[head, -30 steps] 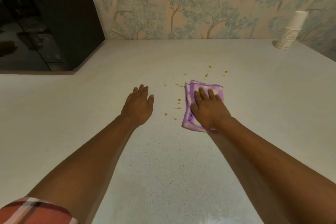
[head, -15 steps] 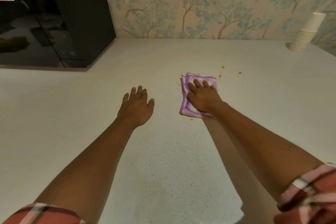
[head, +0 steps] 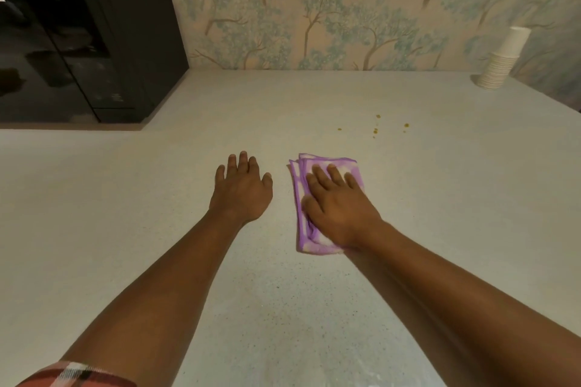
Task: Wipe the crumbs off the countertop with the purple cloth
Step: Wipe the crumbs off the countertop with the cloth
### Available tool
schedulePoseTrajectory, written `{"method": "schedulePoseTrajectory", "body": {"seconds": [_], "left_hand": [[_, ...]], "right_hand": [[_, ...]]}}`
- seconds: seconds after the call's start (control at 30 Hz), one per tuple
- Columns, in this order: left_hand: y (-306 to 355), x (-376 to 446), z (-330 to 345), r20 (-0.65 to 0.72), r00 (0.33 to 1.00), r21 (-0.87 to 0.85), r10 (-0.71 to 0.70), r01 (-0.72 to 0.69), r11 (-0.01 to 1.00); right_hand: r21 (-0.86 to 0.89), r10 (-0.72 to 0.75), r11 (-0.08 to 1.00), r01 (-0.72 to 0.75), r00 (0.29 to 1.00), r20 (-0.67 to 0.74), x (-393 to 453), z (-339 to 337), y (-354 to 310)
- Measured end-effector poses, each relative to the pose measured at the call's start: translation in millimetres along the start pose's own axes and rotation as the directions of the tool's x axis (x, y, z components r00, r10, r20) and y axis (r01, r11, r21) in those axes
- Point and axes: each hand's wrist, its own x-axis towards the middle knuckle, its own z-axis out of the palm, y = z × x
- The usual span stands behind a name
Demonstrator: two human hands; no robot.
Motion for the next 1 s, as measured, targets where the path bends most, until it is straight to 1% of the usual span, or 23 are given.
{"method": "schedulePoseTrajectory", "body": {"seconds": [0.1,0.13,0.2,0.27,0.3,0.33,0.43,0.47,0.57,0.6,0.7,0.77,0.93,1.0], "left_hand": [[4,-1,2,-0.003,1.0,0.004,0.008,-0.008,1.0],[3,-1,2,-0.003,1.0,0.012,0.011,-0.011,1.0],[2,-2,2,-0.001,1.0,0.013,0.005,-0.005,1.0],[4,7,0,-0.015,1.0,0.032,-0.017,0.017,0.999],[2,7,-1,-0.017,1.0,0.037,-0.023,0.024,0.999],[1,7,-2,-0.013,1.0,0.04,-0.023,0.024,0.999],[2,2,1,0.004,1.0,0.035,0.0,0.0,0.999],[1,0,2,0.005,1.0,0.032,0.004,-0.004,0.999],[-4,-2,5,-0.002,1.0,0.028,0.0,0.0,1.0],[-4,-1,5,-0.004,1.0,0.028,0.001,-0.001,1.0],[-2,0,4,0.007,1.0,0.031,0.003,-0.003,1.0],[-3,0,5,0.004,1.0,0.032,-0.002,0.002,0.999],[-5,1,7,0.001,1.0,0.032,-0.012,0.012,0.999],[-3,-1,5,0.008,1.0,0.033,-0.021,0.021,0.999]], "right_hand": [[-0.022,0.08,0.997,-0.079,0.996,0.031,19,-11,13],[-0.032,0.08,0.996,-0.079,0.996,0.039,23,-12,14],[-0.034,0.0,0.999,0.001,0.999,0.042,24,-9,9],[-0.009,-0.126,0.992,0.127,0.991,0.034,32,-4,10],[-0.017,-0.156,0.988,0.156,0.987,0.037,34,-4,9],[-0.022,-0.155,0.988,0.156,0.987,0.039,40,-6,10],[-0.053,-0.08,0.995,0.082,0.996,0.047,62,-11,13],[-0.056,-0.075,0.995,0.078,0.996,0.052,68,-10,12],[-0.08,-0.181,0.979,0.186,0.982,0.058,83,-7,16],[-0.093,-0.192,0.976,0.197,0.98,0.059,90,-8,22],[-0.138,-0.103,0.984,0.11,0.993,0.056,116,-17,42],[-0.131,-0.053,0.99,0.06,0.997,0.055,131,-24,56],[-0.178,0.1,0.98,-0.09,0.994,0.047,147,-31,117],[-0.151,0.121,0.982,-0.11,0.99,0.069,149,-31,115]]}}
